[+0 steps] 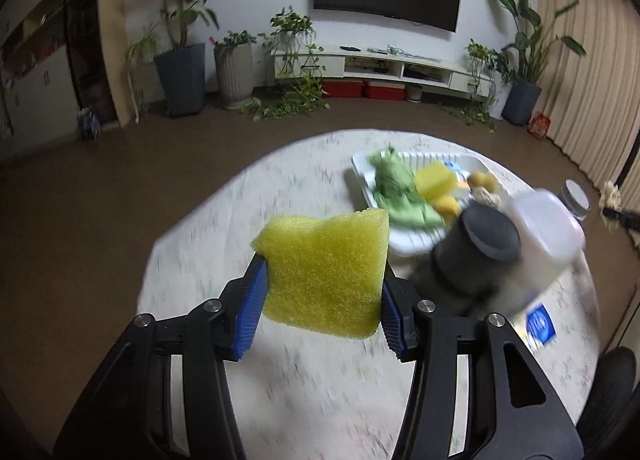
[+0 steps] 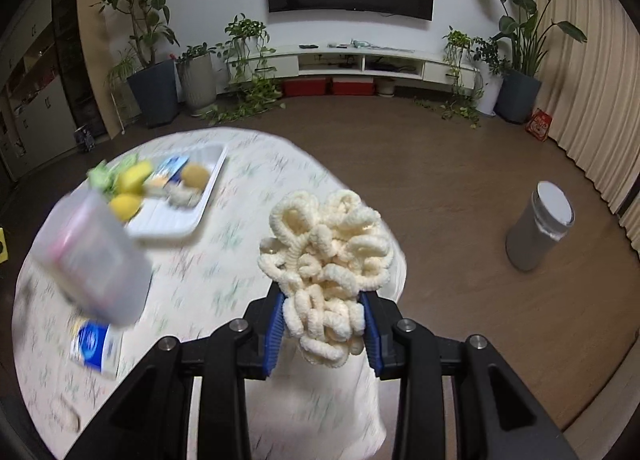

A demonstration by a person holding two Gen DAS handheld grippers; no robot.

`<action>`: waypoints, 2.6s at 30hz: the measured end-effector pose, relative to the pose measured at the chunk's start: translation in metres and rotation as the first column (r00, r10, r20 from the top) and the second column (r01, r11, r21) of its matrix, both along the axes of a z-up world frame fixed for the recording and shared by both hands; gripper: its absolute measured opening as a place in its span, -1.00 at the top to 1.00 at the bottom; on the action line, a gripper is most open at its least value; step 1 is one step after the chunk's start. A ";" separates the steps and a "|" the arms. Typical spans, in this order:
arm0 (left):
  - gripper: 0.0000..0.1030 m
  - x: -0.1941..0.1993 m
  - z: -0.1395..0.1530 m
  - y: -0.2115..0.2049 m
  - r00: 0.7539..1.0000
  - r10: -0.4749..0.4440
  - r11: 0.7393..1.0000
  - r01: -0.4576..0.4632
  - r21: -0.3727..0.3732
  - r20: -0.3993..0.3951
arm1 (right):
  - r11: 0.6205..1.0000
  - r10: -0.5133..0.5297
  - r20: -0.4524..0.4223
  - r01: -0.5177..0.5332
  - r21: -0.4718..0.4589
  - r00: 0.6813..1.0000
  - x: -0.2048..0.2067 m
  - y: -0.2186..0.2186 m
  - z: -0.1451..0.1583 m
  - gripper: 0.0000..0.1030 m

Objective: Organize soft objects
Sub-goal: 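Carry the yellow sponge and coiled scrubber into the white tray and open both tools, then move both open tools back to the knitted pad and tissue pack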

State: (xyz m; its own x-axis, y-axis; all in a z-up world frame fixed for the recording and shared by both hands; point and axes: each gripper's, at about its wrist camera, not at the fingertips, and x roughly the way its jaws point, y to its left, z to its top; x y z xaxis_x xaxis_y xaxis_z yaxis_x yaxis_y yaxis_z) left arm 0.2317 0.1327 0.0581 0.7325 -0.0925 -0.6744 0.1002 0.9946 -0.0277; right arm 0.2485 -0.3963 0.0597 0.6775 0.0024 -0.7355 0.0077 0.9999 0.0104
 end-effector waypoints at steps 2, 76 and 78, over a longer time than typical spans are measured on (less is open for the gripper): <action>0.07 0.026 0.009 -0.006 1.000 -0.029 0.999 0.029 0.019 -0.004 | 1.000 0.012 0.011 -0.012 -0.005 1.000 0.024 0.002 0.010 0.29; -0.99 -0.070 -0.034 -0.088 0.969 -0.248 0.948 0.247 -0.202 0.018 | 0.946 0.217 0.018 -0.214 0.245 0.976 -0.010 0.051 -0.027 -1.00; -0.99 -0.097 -0.047 -0.101 0.974 -0.226 0.956 0.219 -0.197 -0.013 | 0.943 0.202 0.000 -0.194 0.269 0.979 -0.031 0.057 -0.033 -1.00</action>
State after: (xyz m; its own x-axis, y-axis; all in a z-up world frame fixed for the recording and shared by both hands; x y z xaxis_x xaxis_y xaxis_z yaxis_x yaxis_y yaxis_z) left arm 0.1343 0.0319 0.0106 0.6549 -0.3813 -0.6525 0.3136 0.9227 -0.2245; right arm 0.2172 -0.3390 0.0263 0.6229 0.3329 -0.7079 -0.1862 0.9420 0.2791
